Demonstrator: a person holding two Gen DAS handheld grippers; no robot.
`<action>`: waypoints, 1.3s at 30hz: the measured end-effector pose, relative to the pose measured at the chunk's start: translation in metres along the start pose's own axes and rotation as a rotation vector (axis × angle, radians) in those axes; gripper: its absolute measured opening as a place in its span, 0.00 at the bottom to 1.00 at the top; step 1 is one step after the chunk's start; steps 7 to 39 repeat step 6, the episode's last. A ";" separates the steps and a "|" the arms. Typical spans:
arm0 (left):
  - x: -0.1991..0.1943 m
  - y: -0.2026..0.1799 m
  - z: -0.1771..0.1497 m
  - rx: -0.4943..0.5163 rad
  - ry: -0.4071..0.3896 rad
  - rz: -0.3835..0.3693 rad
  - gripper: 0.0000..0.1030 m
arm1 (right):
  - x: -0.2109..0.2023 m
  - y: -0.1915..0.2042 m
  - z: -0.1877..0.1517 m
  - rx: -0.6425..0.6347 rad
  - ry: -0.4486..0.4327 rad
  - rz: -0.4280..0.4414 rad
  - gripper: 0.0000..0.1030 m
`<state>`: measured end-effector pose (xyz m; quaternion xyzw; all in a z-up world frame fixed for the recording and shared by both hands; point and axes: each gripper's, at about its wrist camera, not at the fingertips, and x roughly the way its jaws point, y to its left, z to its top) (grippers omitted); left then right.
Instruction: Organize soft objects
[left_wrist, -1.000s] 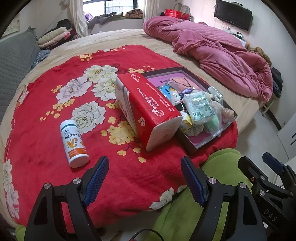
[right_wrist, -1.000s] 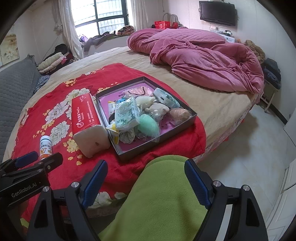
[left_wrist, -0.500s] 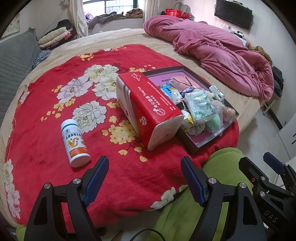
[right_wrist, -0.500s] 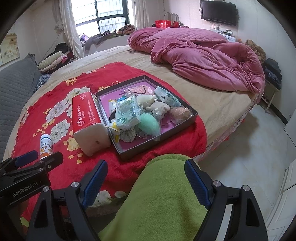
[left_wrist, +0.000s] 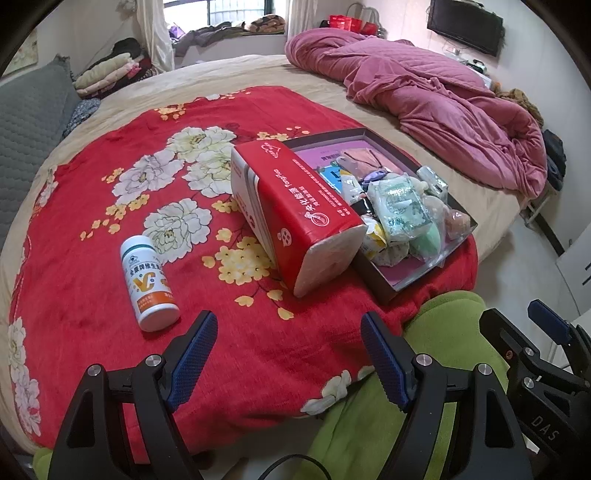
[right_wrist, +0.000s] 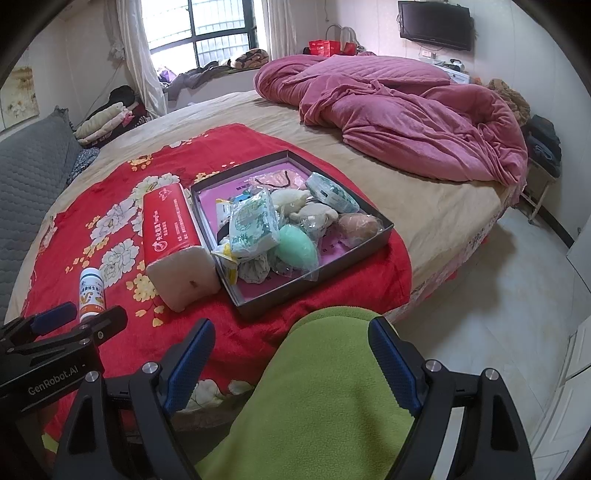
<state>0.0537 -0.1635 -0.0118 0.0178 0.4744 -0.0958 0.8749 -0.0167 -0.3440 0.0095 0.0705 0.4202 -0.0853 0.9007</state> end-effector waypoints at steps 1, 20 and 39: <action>0.000 0.001 0.000 -0.001 0.003 -0.010 0.78 | 0.000 0.000 0.000 0.001 0.001 0.000 0.82; 0.001 0.006 0.000 -0.014 0.009 -0.031 0.78 | 0.000 0.002 0.001 -0.008 -0.004 -0.003 0.82; 0.001 0.006 0.000 -0.014 0.009 -0.031 0.78 | 0.000 0.002 0.001 -0.008 -0.004 -0.003 0.82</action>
